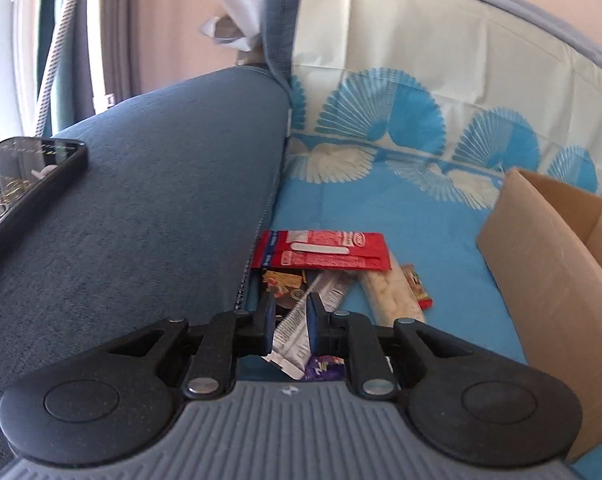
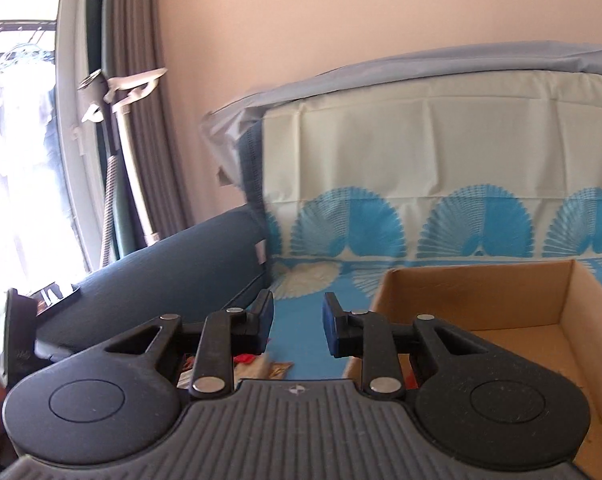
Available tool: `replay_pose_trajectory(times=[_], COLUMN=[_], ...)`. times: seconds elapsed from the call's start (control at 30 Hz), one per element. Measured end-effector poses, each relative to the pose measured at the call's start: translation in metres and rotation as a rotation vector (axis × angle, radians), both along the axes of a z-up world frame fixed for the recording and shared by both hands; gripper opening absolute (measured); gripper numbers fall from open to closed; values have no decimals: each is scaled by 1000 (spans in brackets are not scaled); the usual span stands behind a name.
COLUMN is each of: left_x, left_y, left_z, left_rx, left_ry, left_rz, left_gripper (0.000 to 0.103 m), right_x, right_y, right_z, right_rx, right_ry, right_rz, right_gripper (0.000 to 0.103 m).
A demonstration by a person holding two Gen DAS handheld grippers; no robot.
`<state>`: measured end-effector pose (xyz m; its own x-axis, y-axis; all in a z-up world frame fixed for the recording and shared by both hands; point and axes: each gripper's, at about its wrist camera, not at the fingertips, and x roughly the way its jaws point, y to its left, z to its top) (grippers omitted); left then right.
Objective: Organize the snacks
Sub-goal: 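Move both tools back to the snack pile beside the box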
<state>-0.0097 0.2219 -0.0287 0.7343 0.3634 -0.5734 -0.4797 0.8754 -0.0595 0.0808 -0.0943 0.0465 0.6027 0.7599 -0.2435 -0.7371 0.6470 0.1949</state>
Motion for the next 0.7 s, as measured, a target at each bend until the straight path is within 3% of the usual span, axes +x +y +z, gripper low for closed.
replay_pose_trajectory(times=[0.1,0.23,0.47,0.63,0.7], left_x=[9,24,65,85,85], left_y=[-5,-8,-12,-10,-10], left_z=[-4,-12,-37,-56,-57], left_rx=[23,39,113,132,121], left_ry=[57,86,187,277,282], left_rz=[-36,-64,-56,-53,-78], left_gripper=[22,42,53,53,45], right_x=[-16,-34,-44,-41,-38], right_y=[25,54,91,103,106], right_z=[-4,-9,-18,-28,-31], right_rx=[-47,-108,-196,-228,-248], right_ry=[-8,-12,-2,50,58], right_rz=[89,178,215,209,200], right_gripper=[28,28,37,42,44])
